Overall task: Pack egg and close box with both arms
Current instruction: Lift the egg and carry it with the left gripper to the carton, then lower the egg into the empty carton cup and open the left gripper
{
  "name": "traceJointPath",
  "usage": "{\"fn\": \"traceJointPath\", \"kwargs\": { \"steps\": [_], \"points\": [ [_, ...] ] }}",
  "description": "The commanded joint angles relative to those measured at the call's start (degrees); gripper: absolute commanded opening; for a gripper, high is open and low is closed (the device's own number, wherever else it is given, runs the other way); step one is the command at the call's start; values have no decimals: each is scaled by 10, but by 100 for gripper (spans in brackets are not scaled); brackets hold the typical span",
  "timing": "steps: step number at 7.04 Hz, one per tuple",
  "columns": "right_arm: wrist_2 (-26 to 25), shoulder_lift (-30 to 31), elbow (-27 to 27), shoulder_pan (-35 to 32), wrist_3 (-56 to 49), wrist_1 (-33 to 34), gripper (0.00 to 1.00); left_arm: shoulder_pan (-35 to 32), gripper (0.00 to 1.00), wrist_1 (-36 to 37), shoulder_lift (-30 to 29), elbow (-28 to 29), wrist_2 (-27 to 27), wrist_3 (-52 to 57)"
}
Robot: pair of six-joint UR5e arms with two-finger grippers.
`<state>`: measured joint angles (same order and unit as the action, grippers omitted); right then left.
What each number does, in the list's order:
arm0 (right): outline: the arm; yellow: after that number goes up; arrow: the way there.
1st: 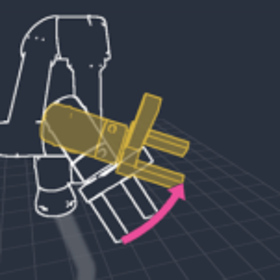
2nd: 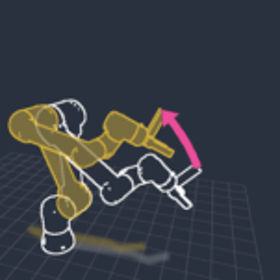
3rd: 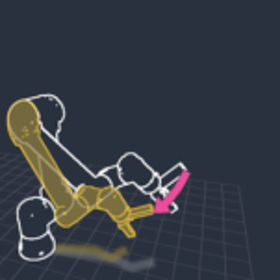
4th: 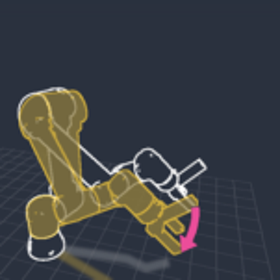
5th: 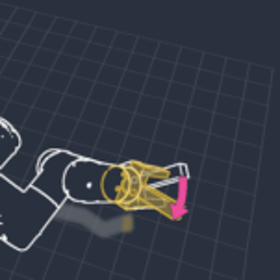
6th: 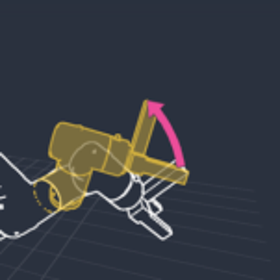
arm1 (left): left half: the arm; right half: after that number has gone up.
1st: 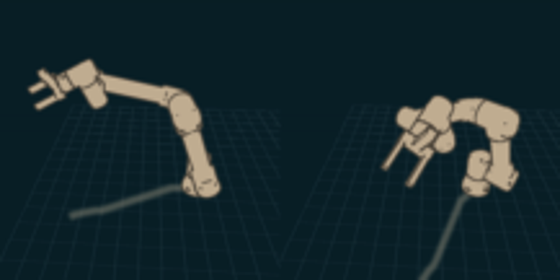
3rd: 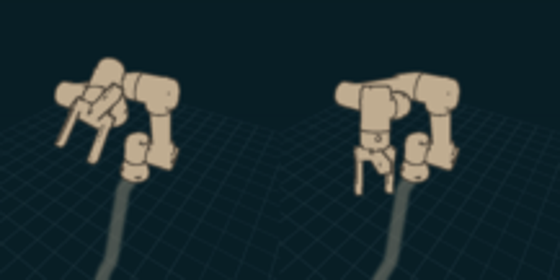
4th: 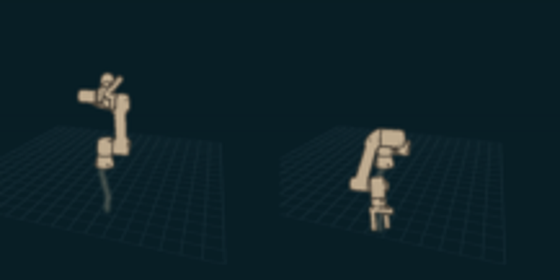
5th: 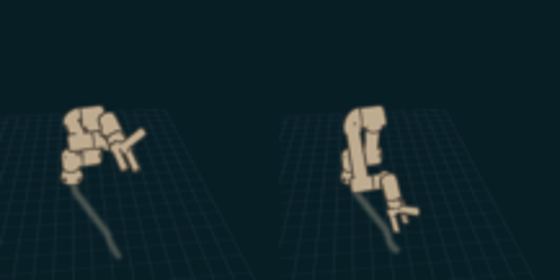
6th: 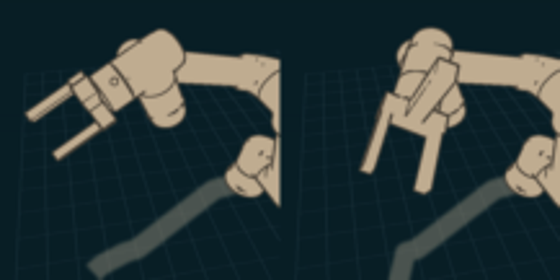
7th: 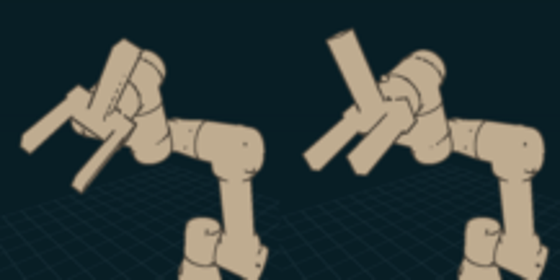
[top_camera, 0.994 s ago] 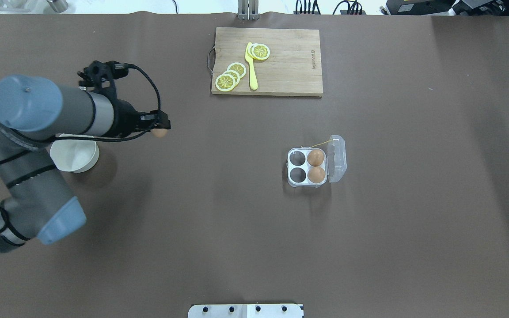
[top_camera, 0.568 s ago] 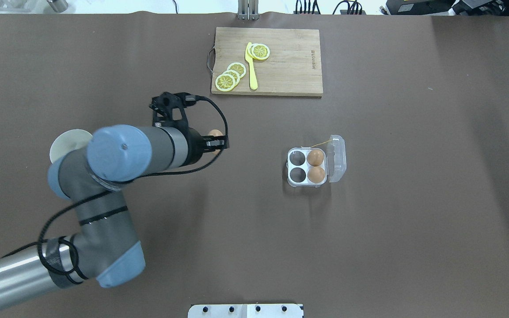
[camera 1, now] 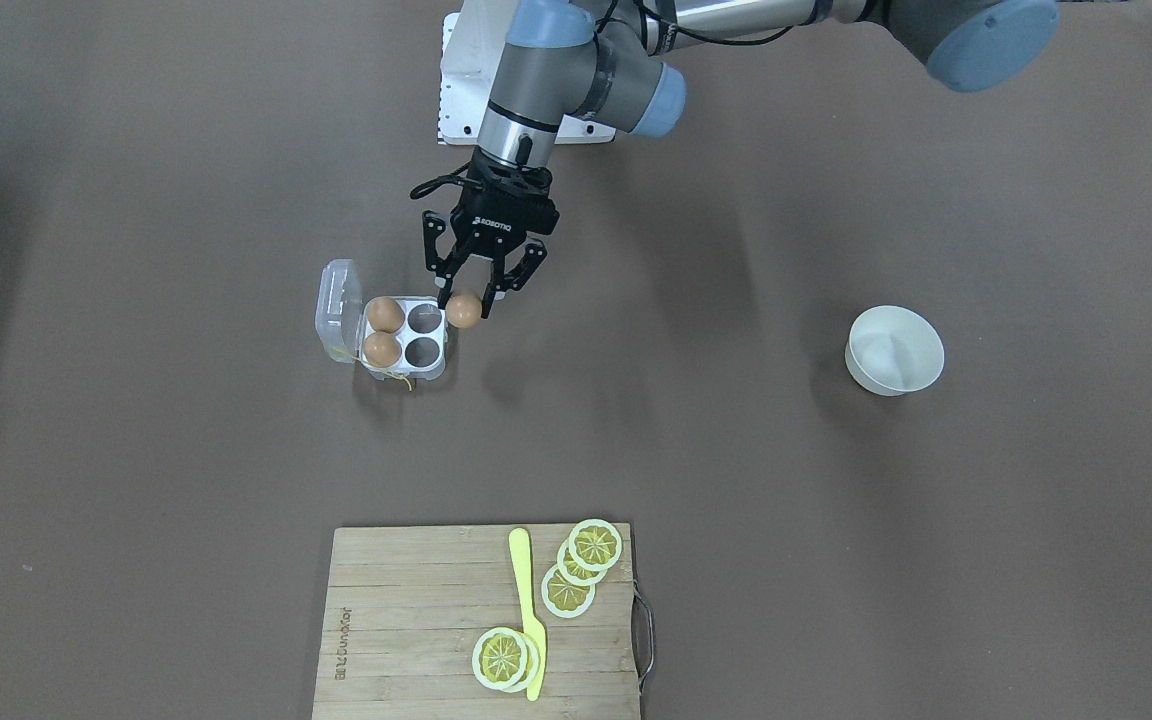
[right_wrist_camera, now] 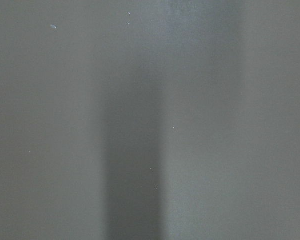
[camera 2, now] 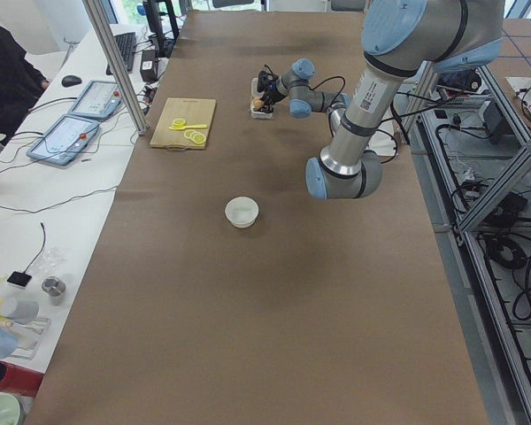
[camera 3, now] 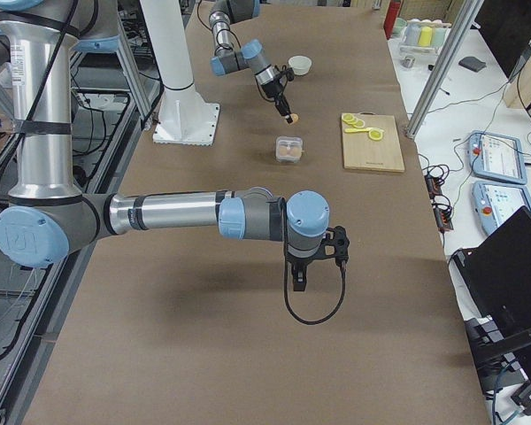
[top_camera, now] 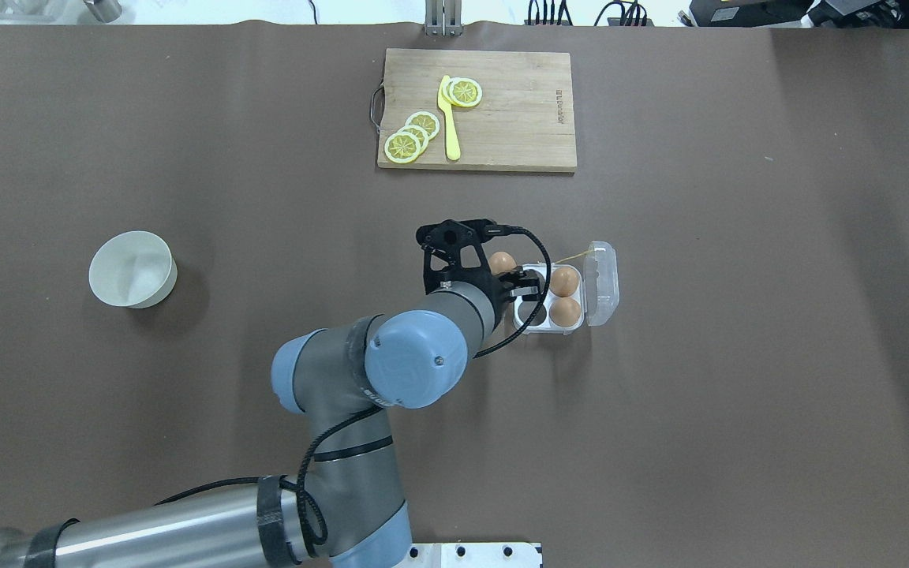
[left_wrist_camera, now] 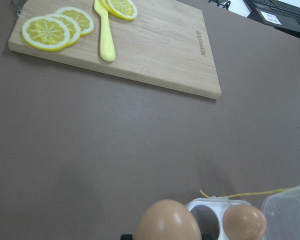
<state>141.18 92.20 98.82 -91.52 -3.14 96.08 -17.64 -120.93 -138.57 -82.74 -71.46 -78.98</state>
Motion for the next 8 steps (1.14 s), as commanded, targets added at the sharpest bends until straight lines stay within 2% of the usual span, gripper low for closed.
{"fn": "traceJointPath", "kwargs": {
  "steps": [1, 3, 8],
  "points": [
    [1, -4, 0, 1, 1, 2, 100, 16, 0, -27, -38, 56, 42, 1],
    [1, -4, 0, 6, 1, 3, 100, 24, 0, -51, -64, 107, 62, 5],
    [11, -5, 1, 6, 1, 5, 100, 24, 0, -52, -38, 92, 59, 31]
  ]
}}
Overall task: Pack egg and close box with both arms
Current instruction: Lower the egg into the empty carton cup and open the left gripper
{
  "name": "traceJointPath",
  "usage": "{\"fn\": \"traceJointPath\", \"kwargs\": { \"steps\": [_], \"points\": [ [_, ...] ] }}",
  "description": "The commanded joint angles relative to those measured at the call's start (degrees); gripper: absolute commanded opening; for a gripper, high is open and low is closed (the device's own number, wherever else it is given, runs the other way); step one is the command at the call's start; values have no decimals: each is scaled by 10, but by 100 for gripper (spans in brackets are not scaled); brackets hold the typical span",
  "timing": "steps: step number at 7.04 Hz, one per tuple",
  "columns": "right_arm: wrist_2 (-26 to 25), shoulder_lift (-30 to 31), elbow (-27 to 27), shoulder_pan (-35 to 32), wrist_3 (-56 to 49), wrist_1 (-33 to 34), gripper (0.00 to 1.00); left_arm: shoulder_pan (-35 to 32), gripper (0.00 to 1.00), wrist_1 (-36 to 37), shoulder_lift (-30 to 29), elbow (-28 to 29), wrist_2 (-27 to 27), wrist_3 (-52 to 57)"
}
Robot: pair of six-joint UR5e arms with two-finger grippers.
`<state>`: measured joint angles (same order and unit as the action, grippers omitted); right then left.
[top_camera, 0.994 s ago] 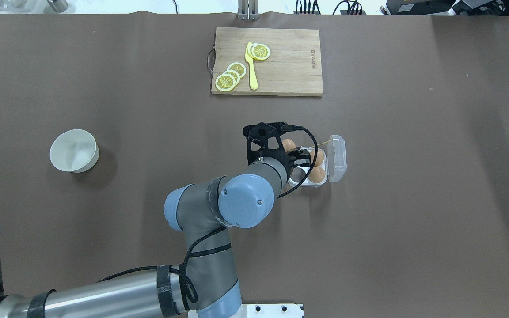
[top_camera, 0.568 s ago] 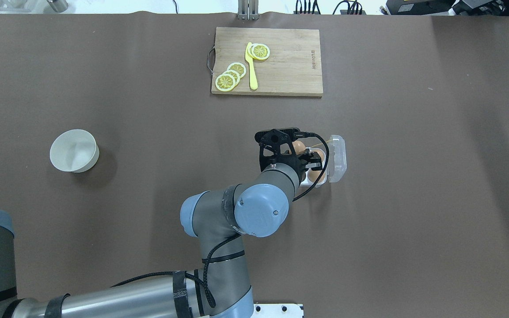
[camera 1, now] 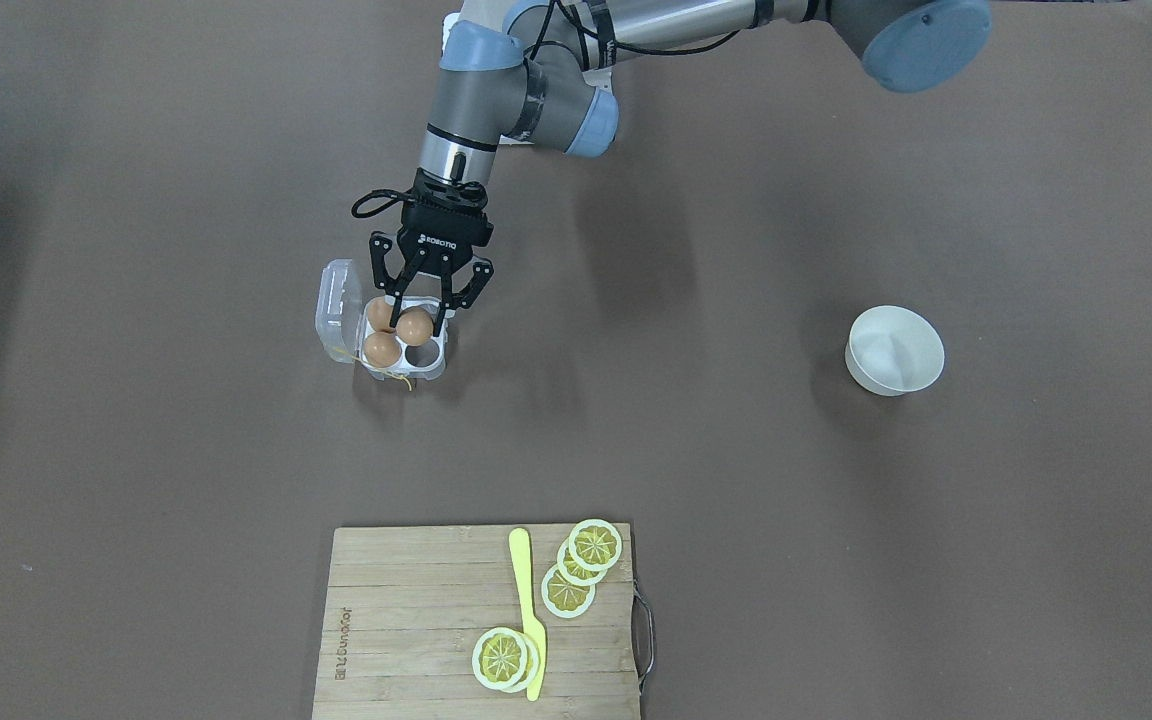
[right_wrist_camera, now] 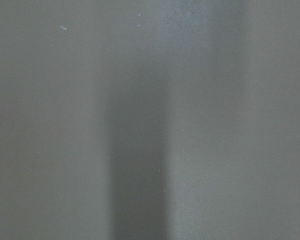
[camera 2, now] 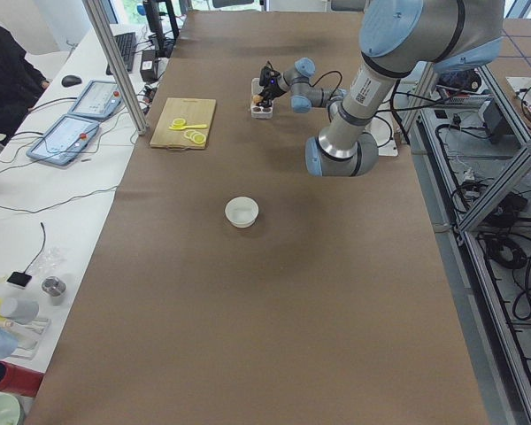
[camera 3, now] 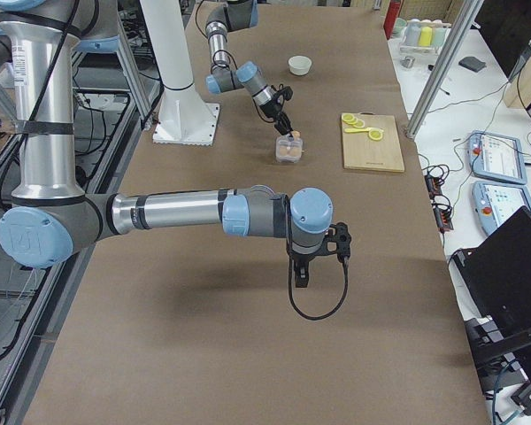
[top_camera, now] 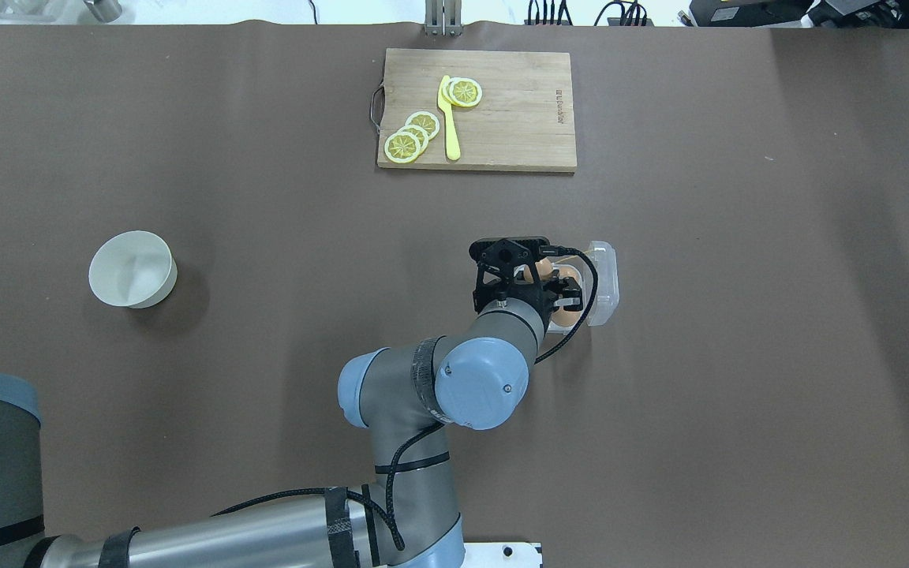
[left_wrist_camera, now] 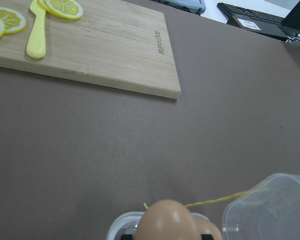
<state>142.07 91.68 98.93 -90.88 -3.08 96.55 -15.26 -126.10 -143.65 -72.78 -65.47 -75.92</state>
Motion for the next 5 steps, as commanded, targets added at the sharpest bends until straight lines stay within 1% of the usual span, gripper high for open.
{"fn": "traceJointPath", "kwargs": {
  "steps": [1, 2, 3, 5],
  "points": [
    [2, 0, 6, 0, 0, 3, 100, 1, 2, 0, 23, -25, -4, 1],
    [2, 0, 8, 0, 1, 4, 100, 1, 29, 0, 20, -28, -4, 0],
    [2, 0, 8, 0, 1, 4, 100, 1, 29, 1, 10, -29, -4, -2],
    [2, 0, 8, 0, 1, 4, 100, 4, 29, 1, 10, -26, -4, -2]
  ]
}}
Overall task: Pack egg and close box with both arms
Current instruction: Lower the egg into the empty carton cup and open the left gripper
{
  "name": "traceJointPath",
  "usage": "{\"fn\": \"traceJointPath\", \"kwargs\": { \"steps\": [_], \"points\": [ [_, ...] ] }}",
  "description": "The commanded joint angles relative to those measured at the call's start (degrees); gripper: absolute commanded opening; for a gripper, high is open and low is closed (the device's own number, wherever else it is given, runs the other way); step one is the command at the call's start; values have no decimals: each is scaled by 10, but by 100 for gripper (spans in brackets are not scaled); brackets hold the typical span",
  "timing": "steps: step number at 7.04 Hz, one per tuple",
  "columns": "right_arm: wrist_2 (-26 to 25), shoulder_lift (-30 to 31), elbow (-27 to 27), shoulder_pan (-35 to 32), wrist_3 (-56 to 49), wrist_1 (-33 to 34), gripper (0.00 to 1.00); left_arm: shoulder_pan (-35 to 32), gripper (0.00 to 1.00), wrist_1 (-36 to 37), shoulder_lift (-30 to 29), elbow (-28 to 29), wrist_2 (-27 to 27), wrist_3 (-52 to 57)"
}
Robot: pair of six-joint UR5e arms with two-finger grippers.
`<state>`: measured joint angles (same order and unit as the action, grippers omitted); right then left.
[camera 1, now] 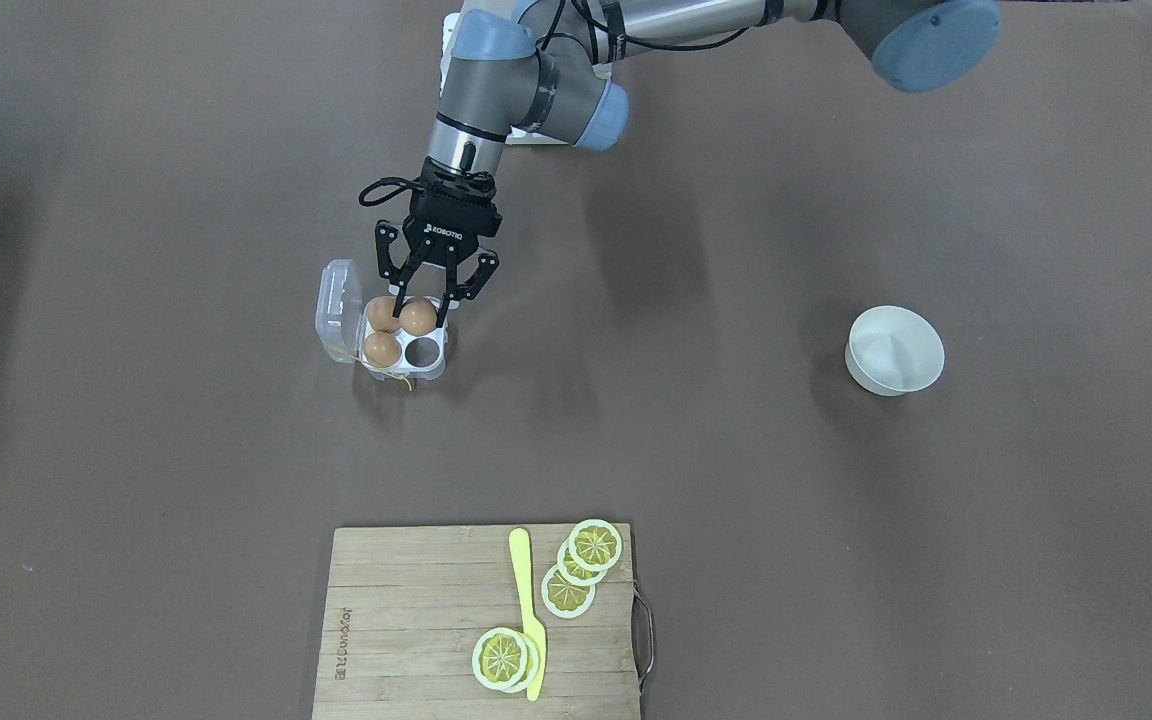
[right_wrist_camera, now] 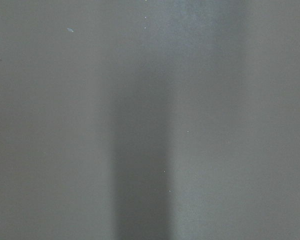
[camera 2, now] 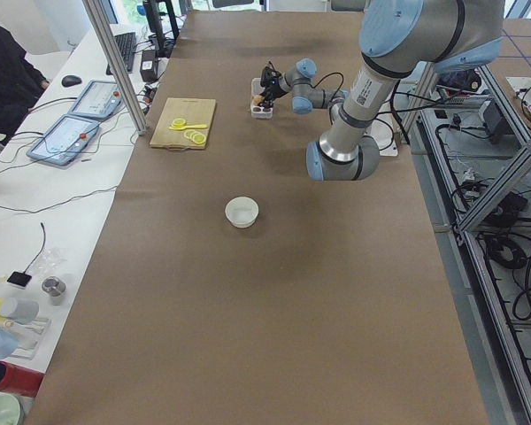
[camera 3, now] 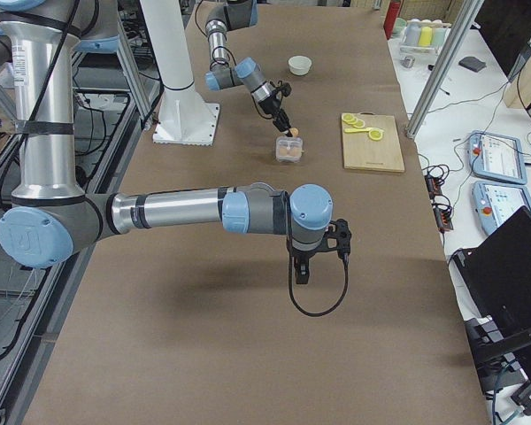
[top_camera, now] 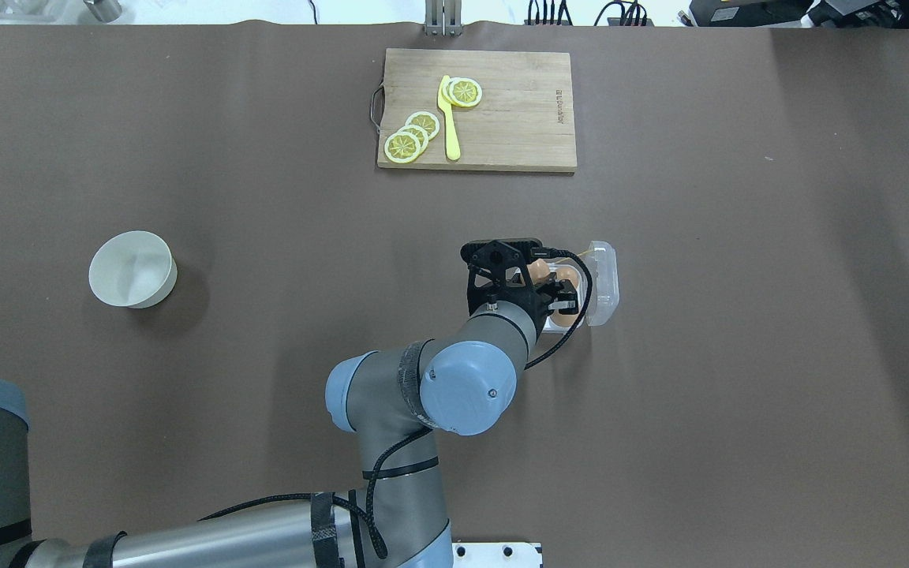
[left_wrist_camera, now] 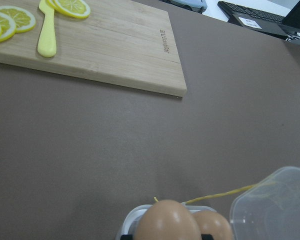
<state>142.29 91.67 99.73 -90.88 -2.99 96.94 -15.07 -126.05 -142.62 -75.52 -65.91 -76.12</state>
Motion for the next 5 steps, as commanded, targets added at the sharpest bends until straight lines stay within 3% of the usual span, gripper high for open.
{"fn": "traceJointPath", "kwargs": {
  "steps": [1, 2, 4, 5],
  "points": [
    [0, 0, 0, 0, 0, 0, 100, 2, 30, 0, 1, 2, 0, 1],
    [0, 0, 0, 0, 0, 0, 100, 2, 32, 0, 2, 2, -1, 2],
    [0, 2, 1, 0, 0, 0, 100, 7, 97, -1, 2, 0, 2, -3],
    [0, 3, 2, 0, 0, 0, 100, 7, 97, -1, 2, -1, 3, -4]
  ]
}}
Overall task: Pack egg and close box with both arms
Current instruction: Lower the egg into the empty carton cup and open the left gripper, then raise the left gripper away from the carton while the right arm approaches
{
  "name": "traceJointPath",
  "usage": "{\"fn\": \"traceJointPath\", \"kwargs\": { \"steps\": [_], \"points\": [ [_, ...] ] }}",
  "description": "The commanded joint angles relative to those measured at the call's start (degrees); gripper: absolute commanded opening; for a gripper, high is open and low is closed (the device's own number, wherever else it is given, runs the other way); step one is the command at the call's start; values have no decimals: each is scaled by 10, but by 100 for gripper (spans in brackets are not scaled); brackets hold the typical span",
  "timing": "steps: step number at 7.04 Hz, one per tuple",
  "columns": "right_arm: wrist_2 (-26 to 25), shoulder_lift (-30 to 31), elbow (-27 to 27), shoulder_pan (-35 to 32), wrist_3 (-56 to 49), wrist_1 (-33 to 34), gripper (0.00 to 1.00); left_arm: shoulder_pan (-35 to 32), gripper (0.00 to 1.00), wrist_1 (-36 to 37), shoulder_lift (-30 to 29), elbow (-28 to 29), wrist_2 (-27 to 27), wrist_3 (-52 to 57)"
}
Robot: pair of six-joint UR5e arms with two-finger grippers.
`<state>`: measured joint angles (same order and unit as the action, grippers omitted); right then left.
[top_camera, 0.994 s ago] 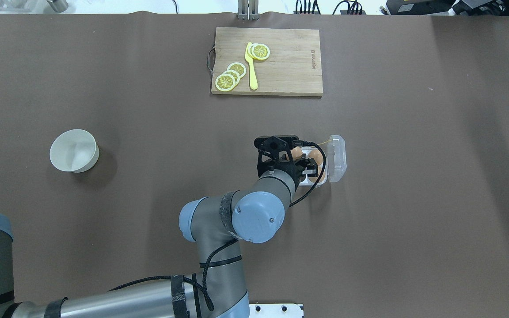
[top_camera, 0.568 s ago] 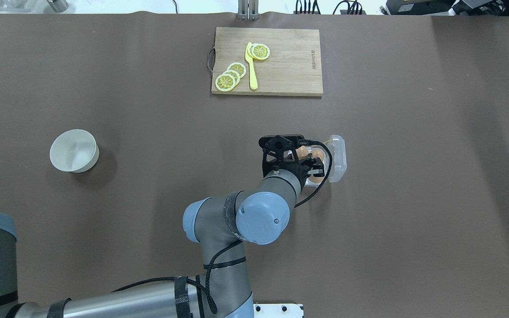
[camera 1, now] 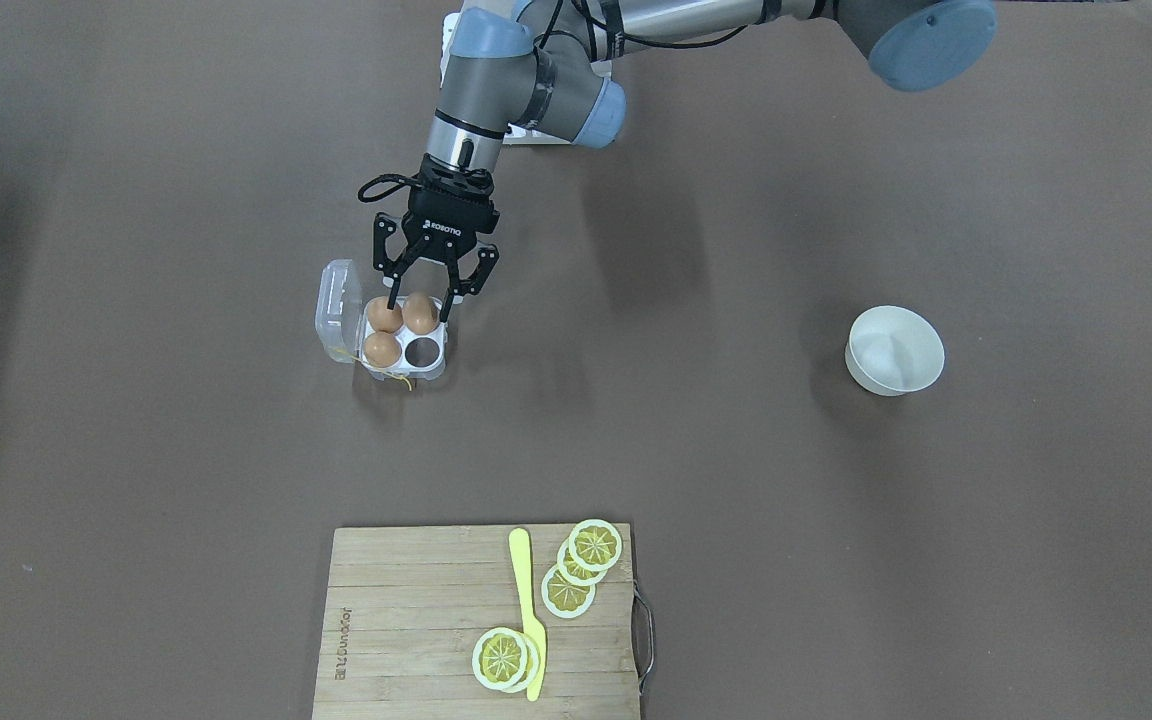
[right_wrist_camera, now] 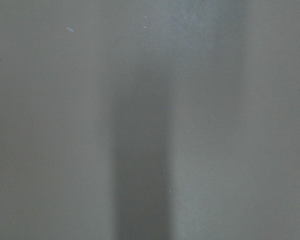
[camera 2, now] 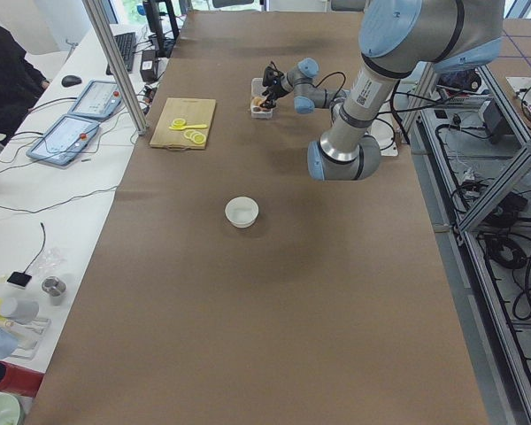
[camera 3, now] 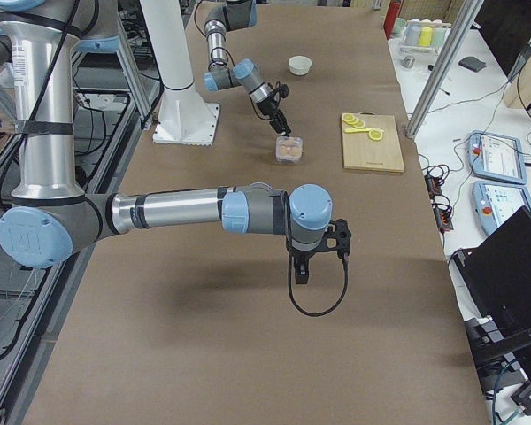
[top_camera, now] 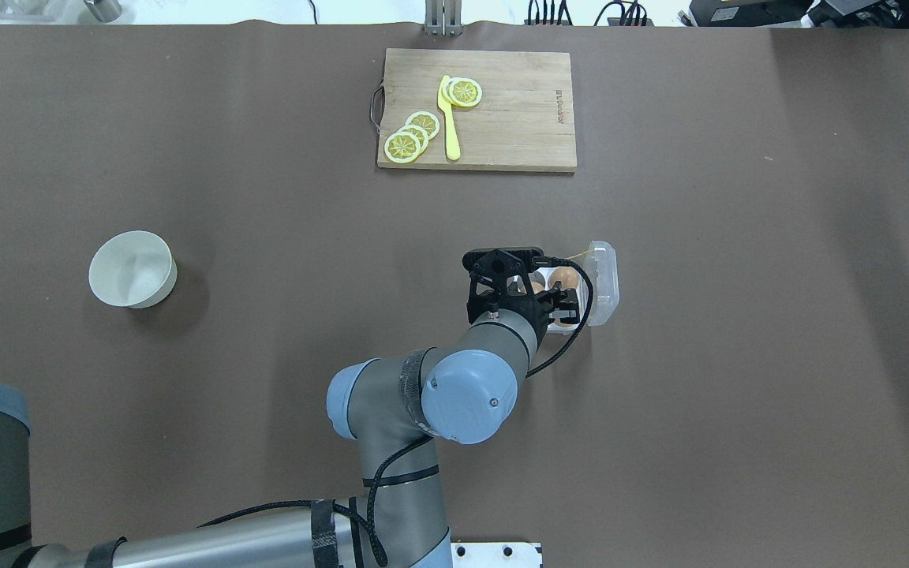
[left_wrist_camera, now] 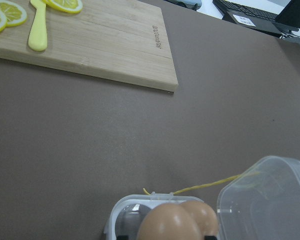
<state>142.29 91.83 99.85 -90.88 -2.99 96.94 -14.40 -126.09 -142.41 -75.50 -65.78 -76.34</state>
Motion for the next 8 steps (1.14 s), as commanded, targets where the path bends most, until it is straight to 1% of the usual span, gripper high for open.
{"fn": "traceJointPath", "kwargs": {
  "steps": [1, 3, 4, 5, 6, 7, 8],
  "points": [
    [0, 1, 1, 0, 0, 0, 100, 1, 97, 0, -1, -2, 0, -2],
    [8, 2, 3, 0, 0, 0, 100, 0, 97, -1, 1, -23, -1, 1],
    [26, -1, 3, 0, 22, -3, 100, -6, 97, 1, 8, -44, -5, 5],
    [35, 2, 17, 5, 70, -15, 100, -27, 97, 10, 38, -76, -37, 6],
    [35, 3, 34, 17, 89, -22, 100, -61, 97, 15, 79, -116, -102, 19],
    [34, 4, 66, 42, 123, -21, 100, -90, 97, 16, 109, -137, -138, 20],
    [34, 5, 90, 68, 171, -22, 99, -125, 97, 19, 118, -139, -185, 20]
  ]
}}
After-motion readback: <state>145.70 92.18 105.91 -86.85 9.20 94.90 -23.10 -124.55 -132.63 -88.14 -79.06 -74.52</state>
